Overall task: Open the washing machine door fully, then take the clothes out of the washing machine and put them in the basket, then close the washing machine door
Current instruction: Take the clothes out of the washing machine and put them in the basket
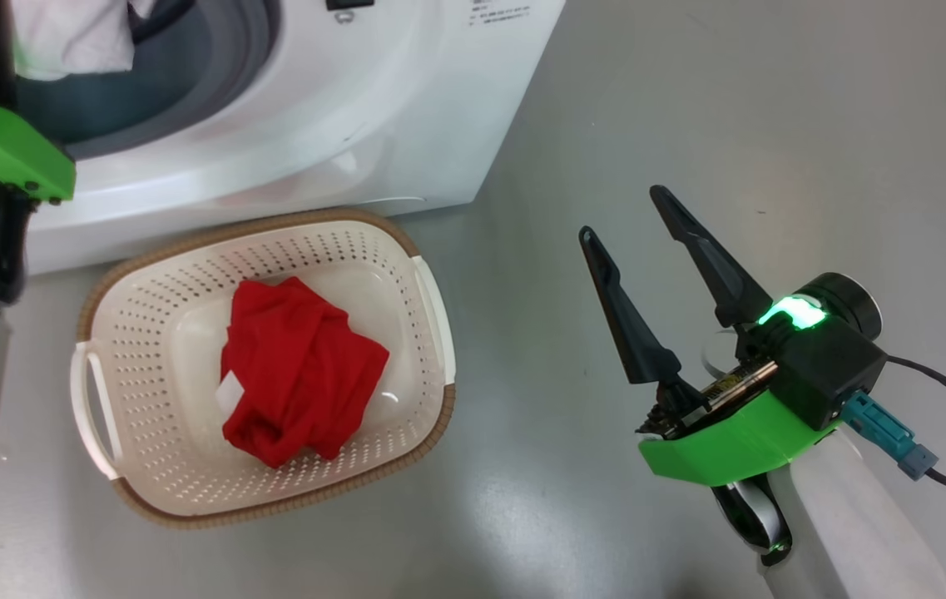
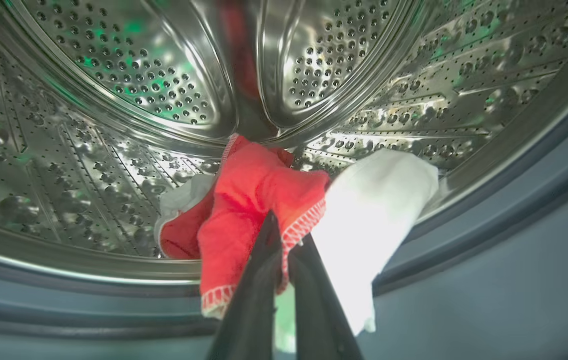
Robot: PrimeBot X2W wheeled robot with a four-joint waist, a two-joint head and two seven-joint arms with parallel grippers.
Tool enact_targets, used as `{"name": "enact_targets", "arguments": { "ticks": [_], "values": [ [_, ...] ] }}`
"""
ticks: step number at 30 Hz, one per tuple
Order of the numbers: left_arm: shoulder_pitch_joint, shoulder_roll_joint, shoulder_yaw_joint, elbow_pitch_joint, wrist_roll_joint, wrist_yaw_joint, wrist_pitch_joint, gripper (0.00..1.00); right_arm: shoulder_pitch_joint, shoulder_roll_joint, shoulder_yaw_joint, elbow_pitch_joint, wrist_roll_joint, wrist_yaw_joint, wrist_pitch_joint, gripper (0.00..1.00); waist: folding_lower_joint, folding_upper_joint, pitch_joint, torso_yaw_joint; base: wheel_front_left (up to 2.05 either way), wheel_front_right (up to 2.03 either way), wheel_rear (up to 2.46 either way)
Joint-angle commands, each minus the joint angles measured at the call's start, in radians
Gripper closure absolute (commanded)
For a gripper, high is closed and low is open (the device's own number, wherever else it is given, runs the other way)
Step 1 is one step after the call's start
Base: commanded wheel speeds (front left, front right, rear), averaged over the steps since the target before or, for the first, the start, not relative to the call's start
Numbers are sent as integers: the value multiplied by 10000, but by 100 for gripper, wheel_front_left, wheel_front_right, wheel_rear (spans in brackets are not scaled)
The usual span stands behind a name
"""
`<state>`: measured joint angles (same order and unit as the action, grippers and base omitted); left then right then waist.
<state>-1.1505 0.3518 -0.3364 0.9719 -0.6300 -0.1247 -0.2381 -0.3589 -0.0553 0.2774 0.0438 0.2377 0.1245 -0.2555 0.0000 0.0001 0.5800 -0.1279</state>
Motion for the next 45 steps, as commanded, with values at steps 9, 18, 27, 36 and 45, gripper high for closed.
{"name": "enact_targets", "arguments": {
  "ticks": [9, 18, 27, 36, 45],
  "values": [
    [1778, 200, 1650, -3035, -64, -56, -233, 100, 49, 51, 31, -143, 24, 62, -63, 0, 0, -1, -518, 411, 0, 0, 0],
    [3891, -526, 2878, -5044, 946, -58, -235, 100, 377, 51, -78, -3, 26, 62, -63, 0, 0, -1, -1411, 623, 0, 0, 0],
    [5433, -946, 3236, -6181, 1379, -58, -236, 100, 738, 51, -159, 132, 36, 62, -63, 0, 0, -1, -2171, 744, 0, 0, 0],
    [6577, -1293, 3362, -7056, 1477, -59, -237, 100, 1113, 51, -248, 264, 22, 62, -63, 0, 0, -1, -2979, 891, 0, 0, 0],
    [7600, -1477, 3650, -8552, 1849, -58, -237, 100, 1465, 51, -315, 269, 69, 62, -63, 0, 0, -1, -3616, 952, 0, 0, 0]
  ]
}}
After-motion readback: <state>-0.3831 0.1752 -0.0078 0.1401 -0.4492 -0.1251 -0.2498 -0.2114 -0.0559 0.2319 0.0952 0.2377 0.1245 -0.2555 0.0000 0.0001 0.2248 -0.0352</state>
